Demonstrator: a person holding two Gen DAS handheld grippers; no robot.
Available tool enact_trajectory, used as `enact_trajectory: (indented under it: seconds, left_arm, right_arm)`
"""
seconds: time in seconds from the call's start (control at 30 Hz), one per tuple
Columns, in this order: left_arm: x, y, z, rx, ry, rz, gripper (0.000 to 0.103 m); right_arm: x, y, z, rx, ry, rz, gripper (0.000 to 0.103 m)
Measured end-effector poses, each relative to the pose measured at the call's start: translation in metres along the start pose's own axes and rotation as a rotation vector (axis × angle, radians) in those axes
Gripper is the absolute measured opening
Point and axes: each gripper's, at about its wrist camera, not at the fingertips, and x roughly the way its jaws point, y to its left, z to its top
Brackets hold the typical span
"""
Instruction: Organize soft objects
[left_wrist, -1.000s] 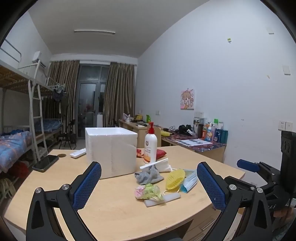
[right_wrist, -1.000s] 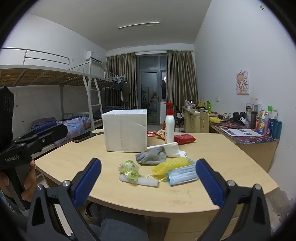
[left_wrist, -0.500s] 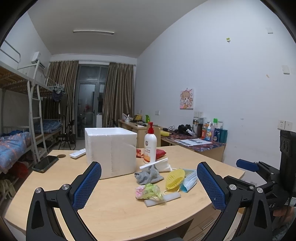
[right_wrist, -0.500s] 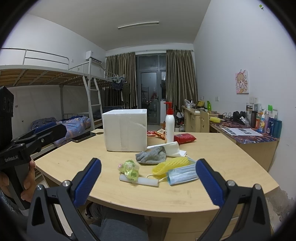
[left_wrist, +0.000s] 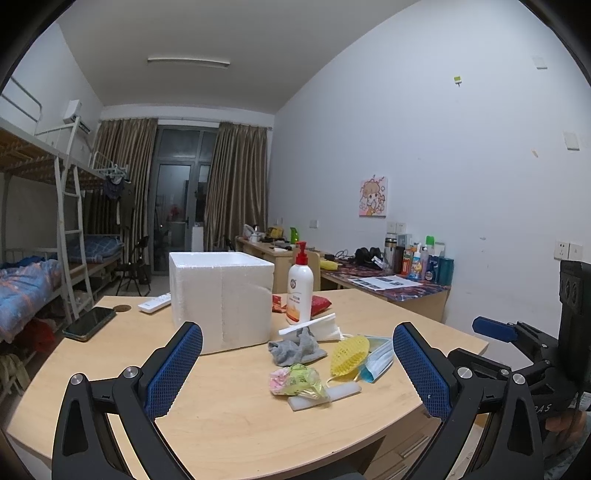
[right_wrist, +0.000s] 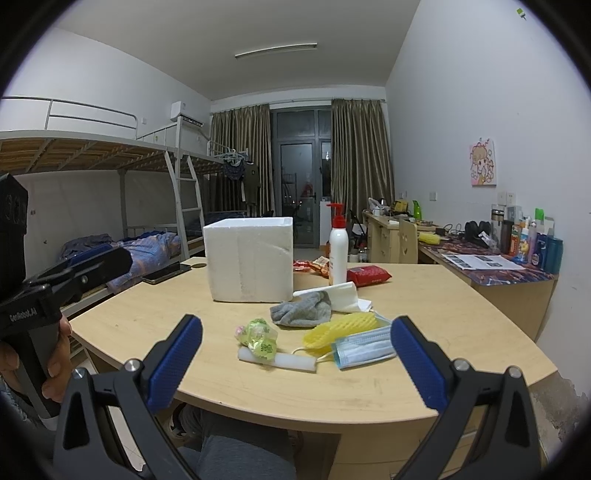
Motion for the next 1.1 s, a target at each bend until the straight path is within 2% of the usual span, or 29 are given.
enact_trajectory:
  seconds: [1.1]
  left_arm:
    - [0.002, 0.009, 0.000, -0.018, 0.006, -0.002, 0.103]
  right_arm:
    - [0.009, -0.001, 0.000, 0.011, 0.025, -0.002, 0.103]
